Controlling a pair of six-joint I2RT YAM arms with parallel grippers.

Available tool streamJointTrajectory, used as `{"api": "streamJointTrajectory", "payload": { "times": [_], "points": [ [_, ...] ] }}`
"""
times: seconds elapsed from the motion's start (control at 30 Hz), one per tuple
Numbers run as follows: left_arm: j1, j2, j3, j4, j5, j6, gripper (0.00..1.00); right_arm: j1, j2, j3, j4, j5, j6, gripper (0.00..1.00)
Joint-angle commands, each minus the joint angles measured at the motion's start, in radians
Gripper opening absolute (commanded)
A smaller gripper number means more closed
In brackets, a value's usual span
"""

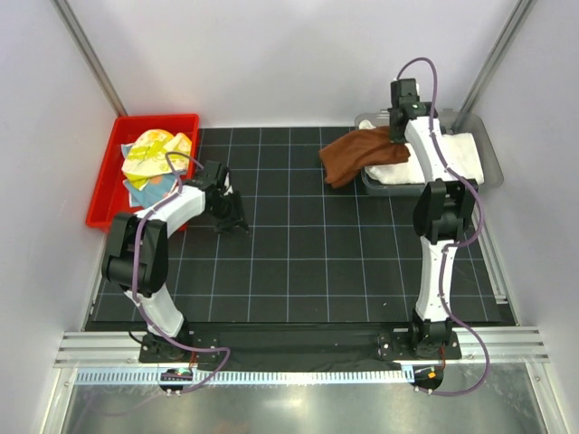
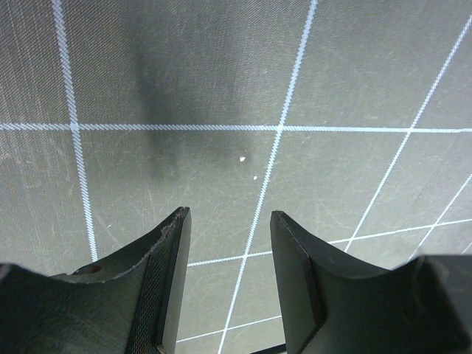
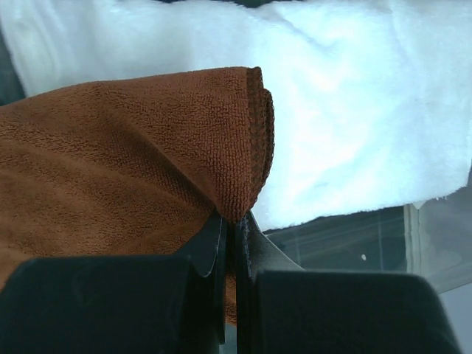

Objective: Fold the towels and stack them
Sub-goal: Neatly place the folded towel into the bin

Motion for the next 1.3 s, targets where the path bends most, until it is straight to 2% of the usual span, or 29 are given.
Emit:
{"api": "streamJointTrajectory", "payload": {
  "times": [0.0, 0.5, 0.9, 0.97, 1.0, 1.1, 1.13, 1.23, 1.27],
  "points": [
    [-0.001, -0.018, 0.036, 0.021, 0.035, 0.019, 0.51, -0.045, -0.056, 0.049, 0.007, 0.007, -0.035, 0.01],
    [-0.001, -0.022, 0.028, 0.015, 0.042, 0.028, 0.50, -0.232, -0.045, 0.109, 0.003, -0.036, -0.037, 0.01],
    [-0.001, -0.007, 0.043, 0.014, 0.073, 0.031, 0.51, -0.289, 0.089, 0.111, 0.104, -0.070, -0.064, 0.01],
    [0.000, -0.006, 0.048, 0.012, 0.078, 0.031, 0.51, -0.297, 0.109, 0.112, 0.127, -0.056, -0.069, 0.07],
    [-0.001, -0.009, 0.050, 0.009, 0.078, 0.033, 0.51, -0.306, 0.151, 0.176, 0.104, -0.093, -0.045, 0.09],
    [-0.001, -0.009, 0.053, 0.006, 0.073, 0.038, 0.51, -0.326, 0.174, 0.229, 0.091, -0.095, 0.023, 0.30],
    [-0.001, -0.007, 0.054, 0.004, 0.074, 0.038, 0.51, -0.327, 0.168, 0.221, 0.114, -0.087, 0.026, 0.47],
    [-0.001, -0.002, 0.054, 0.004, 0.079, 0.038, 0.51, -0.326, 0.125, 0.172, 0.128, -0.046, 0.063, 0.61],
    [-0.001, -0.006, 0.054, 0.004, 0.081, 0.038, 0.51, -0.327, 0.113, 0.146, 0.127, -0.035, 0.071, 0.63]
  ]
}}
